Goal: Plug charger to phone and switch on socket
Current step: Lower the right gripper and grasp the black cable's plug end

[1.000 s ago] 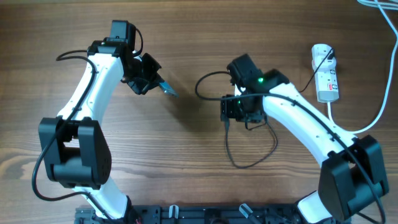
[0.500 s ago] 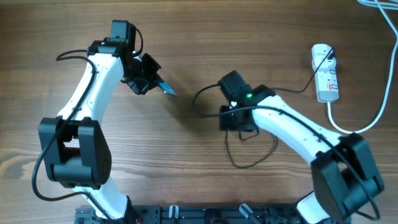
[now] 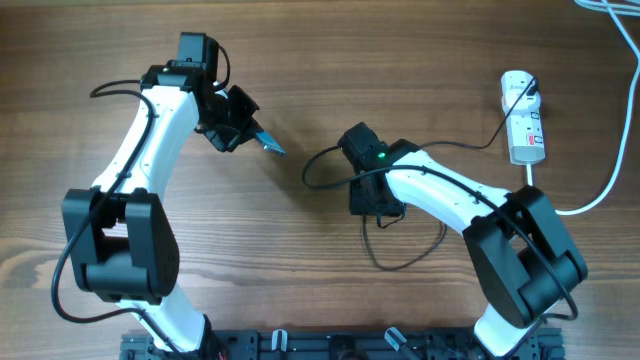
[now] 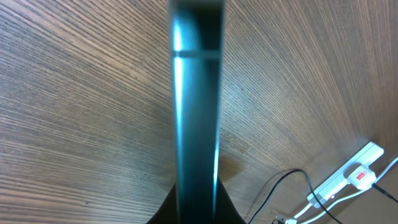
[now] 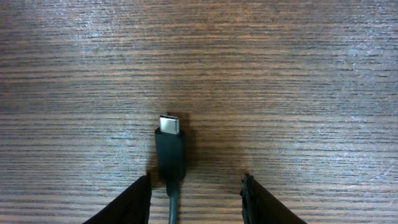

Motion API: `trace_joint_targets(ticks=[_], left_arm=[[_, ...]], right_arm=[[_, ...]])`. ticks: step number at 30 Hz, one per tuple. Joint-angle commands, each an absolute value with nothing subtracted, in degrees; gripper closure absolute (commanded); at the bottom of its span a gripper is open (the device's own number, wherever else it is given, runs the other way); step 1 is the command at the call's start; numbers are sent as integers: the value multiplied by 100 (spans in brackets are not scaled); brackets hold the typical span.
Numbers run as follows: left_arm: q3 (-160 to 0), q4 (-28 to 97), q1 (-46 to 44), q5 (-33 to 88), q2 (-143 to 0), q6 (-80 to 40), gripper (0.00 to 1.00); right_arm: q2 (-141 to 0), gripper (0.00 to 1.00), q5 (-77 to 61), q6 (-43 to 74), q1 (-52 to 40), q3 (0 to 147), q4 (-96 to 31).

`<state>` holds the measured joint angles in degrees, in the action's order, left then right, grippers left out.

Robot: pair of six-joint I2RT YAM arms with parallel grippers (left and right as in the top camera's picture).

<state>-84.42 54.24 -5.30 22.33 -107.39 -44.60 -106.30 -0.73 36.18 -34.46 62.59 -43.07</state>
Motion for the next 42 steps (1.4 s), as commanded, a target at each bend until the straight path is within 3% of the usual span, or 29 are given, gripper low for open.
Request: trace_joint_targets(ticks=[1, 4, 19, 24, 35, 42], left_arm=[[-8519, 5380, -541, 2237, -10586, -4348, 96], [-8519, 5382, -541, 2237, -10586, -4348, 96], [-8519, 5380, -541, 2237, -10586, -4348, 96], [-8519, 5380, -541, 2237, -10586, -4348, 96], [-8519, 5380, -541, 2237, -10586, -4348, 96], [-8519, 5378, -541, 2237, -10586, -4348, 96]], right_arm=[[-10783, 58, 32, 3669, -3457, 6213, -4248], [-10827, 66, 1, 3806, -3461, 6213, -4263], [-11028, 66, -259, 4073, -3610, 6213, -4259], [-11028, 73, -242, 4069, -3610, 6213, -4246], [-11028, 74, -346, 4112, -3612, 6213, -4270], [-11028, 81, -405, 4123, -3612, 6213, -4289]])
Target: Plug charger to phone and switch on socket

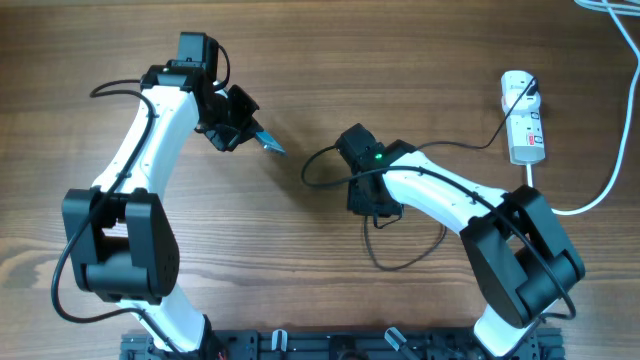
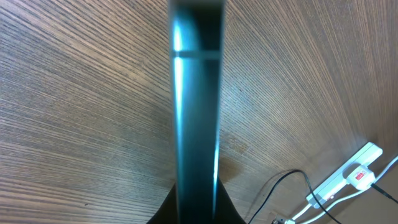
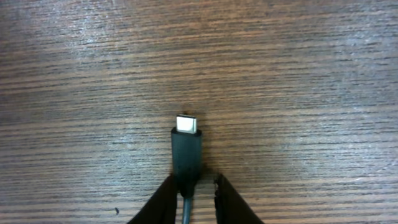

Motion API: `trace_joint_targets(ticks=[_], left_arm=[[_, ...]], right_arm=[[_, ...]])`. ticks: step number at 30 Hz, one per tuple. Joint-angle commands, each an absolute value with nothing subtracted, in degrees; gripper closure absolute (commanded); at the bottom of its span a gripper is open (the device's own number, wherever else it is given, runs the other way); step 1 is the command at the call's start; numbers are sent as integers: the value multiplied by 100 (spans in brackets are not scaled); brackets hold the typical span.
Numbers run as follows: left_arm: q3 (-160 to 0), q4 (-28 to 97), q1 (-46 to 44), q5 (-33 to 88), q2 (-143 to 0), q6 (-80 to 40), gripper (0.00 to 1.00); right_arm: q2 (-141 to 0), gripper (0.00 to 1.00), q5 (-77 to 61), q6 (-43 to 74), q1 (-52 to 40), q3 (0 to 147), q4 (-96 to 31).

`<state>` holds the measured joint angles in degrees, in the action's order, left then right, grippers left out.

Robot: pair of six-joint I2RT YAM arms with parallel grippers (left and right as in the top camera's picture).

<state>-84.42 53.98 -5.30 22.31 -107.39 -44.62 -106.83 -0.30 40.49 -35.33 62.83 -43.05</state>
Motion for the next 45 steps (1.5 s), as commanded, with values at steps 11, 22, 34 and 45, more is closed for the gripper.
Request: trace_joint_targets(ticks=[11, 22, 34, 45], left_arm=[[-8519, 5380, -541, 2239, -10586, -4348, 96], [-8519, 5354, -541, 2585, -10586, -3710, 96], [-8519, 3846, -541, 7220, -10558, -1518, 96], [-8519, 2799, -711, 7325, -9743, -1846, 96]], right_arm=[[-11028, 89, -388, 4217, -3612, 6213, -4268], [-11010, 96, -403, 4156, -3592, 6287, -4134], [-9229, 96, -1243, 3214, -3581, 6654, -4525], [-7179, 96, -1907, 3033, -3859, 6652, -4849]])
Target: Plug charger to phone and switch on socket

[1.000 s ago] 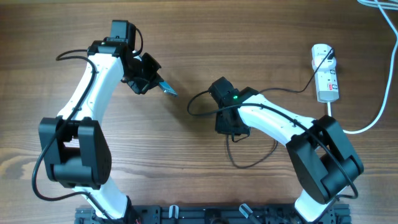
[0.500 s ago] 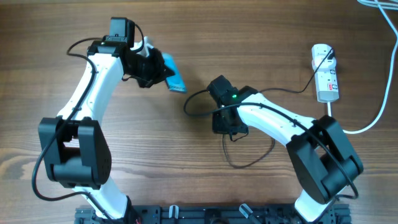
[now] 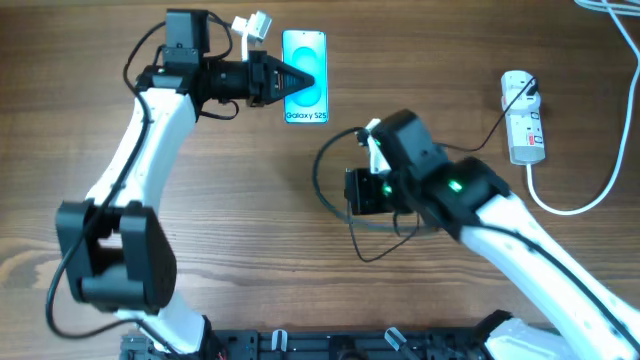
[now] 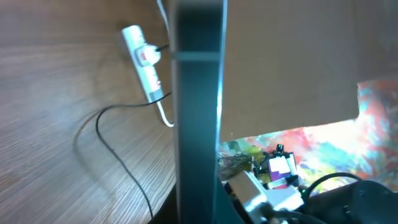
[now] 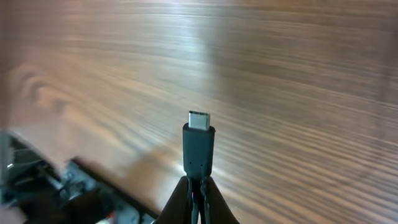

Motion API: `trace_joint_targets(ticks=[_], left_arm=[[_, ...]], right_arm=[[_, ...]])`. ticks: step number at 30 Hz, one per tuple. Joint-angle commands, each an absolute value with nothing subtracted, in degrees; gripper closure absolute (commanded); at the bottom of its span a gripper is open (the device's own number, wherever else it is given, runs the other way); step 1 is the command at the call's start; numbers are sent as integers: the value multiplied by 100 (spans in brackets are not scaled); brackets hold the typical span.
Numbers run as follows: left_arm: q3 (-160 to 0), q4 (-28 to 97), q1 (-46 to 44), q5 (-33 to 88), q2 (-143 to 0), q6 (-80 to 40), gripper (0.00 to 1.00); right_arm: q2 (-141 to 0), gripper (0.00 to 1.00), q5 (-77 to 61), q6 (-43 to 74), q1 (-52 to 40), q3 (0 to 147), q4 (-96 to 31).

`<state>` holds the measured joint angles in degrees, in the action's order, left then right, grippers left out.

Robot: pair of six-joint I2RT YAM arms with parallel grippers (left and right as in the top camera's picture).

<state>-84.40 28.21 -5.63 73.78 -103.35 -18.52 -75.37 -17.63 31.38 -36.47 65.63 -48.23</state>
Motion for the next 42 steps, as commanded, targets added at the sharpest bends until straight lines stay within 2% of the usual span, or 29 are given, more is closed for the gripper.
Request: trace_joint_targets(ticks=[1, 10, 14, 29, 42], left_arm=[[-8519, 2840, -773, 7074, -9620, -1848, 96], [-8519, 3649, -1538, 5461, -9188, -1492, 96], [-8519, 3962, -1750, 4786, -9188, -1494, 96], [-8519, 4014, -1752, 5465, -9188, -1496, 96], [-8519, 4230, -1754, 5502, -9188, -1302, 96]], right_arm=[[-7076, 95, -1774, 3092, -3953, 6652, -4847], [-6908, 96, -613, 3662, -4654, 6654, -4731], [-6910, 96, -554, 3664, -4731, 6654, -4543], [-6910, 96, -346, 3907, -4729, 6654, -4237], [-6917, 95, -80, 3959, -4729, 6654, -4158]])
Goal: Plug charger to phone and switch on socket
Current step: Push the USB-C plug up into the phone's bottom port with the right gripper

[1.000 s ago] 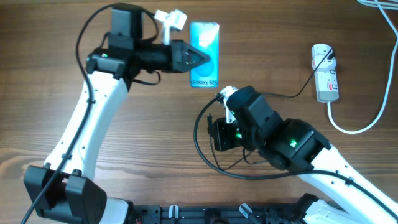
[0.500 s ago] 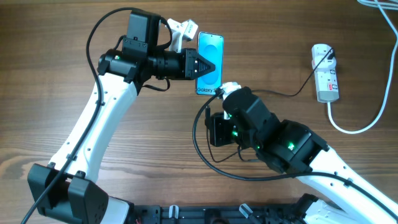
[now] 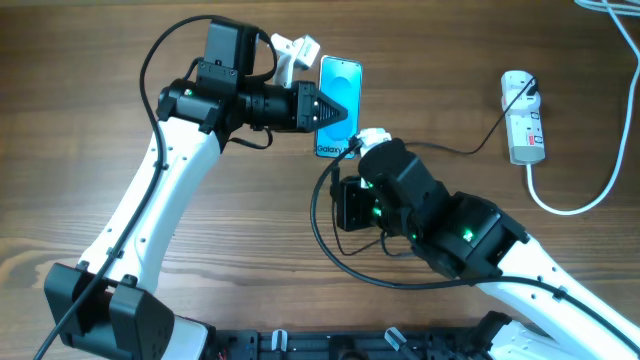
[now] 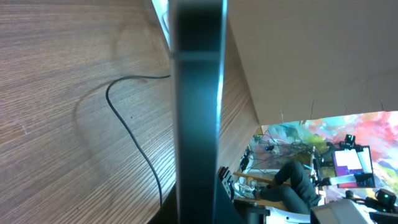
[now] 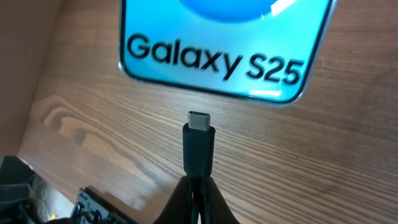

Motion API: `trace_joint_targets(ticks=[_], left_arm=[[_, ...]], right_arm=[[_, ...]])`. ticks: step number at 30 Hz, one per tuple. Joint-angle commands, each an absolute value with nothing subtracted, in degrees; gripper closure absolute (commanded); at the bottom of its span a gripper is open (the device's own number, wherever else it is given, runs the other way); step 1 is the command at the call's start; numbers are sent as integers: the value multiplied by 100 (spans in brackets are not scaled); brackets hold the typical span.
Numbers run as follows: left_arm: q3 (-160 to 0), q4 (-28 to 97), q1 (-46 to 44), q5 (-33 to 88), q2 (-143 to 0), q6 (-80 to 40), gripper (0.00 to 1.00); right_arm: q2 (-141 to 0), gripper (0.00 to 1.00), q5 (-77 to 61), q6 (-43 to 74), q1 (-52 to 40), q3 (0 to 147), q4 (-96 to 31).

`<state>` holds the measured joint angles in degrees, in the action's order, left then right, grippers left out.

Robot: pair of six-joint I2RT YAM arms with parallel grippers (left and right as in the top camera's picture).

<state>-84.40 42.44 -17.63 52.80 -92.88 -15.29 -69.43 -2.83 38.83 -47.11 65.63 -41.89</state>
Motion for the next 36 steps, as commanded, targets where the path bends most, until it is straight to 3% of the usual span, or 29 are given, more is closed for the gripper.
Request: trace_joint_targets(ticks=[1, 36], left_arm=[[-8519, 4230, -1754, 5505, -9188, -1302, 96], [-8519, 4230, -1754, 5500, -9188, -1234, 96]], right_arm=[[-6921, 95, -80, 3957, -4729, 6654, -4158], [-7177, 95, -207, 4047, -4718, 6654, -4007]])
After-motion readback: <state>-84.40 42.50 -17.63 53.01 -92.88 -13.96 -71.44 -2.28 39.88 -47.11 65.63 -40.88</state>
